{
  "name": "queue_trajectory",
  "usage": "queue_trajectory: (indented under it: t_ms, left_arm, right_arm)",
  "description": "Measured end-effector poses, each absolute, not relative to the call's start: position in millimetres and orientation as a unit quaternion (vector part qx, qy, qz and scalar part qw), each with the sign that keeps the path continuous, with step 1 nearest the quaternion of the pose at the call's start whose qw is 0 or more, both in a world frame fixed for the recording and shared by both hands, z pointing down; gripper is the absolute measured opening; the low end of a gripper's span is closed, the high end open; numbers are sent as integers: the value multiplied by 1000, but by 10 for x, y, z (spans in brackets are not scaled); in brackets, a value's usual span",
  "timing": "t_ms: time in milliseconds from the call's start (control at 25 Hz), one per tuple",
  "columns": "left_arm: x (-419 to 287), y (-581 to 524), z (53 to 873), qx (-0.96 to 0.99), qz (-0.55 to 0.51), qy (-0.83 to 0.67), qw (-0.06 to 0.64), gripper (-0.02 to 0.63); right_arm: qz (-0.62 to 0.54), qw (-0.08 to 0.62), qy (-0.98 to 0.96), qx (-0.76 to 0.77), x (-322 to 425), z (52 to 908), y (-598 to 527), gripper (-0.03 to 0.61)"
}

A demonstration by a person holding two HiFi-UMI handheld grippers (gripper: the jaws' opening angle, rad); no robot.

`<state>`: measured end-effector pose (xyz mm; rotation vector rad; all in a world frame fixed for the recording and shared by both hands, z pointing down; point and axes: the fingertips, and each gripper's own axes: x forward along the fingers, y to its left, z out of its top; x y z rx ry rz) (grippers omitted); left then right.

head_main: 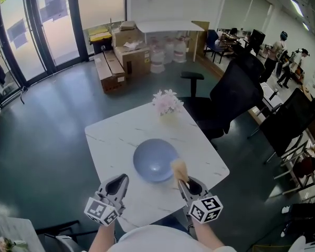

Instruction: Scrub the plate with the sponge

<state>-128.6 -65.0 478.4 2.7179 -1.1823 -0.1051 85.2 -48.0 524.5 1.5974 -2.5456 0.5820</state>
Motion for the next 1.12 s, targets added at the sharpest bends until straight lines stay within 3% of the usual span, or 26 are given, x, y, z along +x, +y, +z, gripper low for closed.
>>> queue_trajectory:
  t_ms: [480, 760, 960, 1120]
  left_arm:
    - [-1128, -1288, 5229, 881, -38, -443, 163, 41]
    - [-1145, -1516, 5898, 841, 9, -472, 265, 43]
    - [-1175, -1598, 6322, 790, -6, -487, 373, 43]
    - [-1194, -1653, 6569, 763, -10, -493, 418, 51]
  right_arm:
    - [214, 62, -840, 495, 1056, 5510, -956, 117]
    - [224, 70, -840, 488, 1117, 5626, -1078, 117]
    - [233, 76, -837, 490, 1190, 5718, -1119, 117]
    - [241, 80, -834, 490, 1212, 5791, -1150, 117]
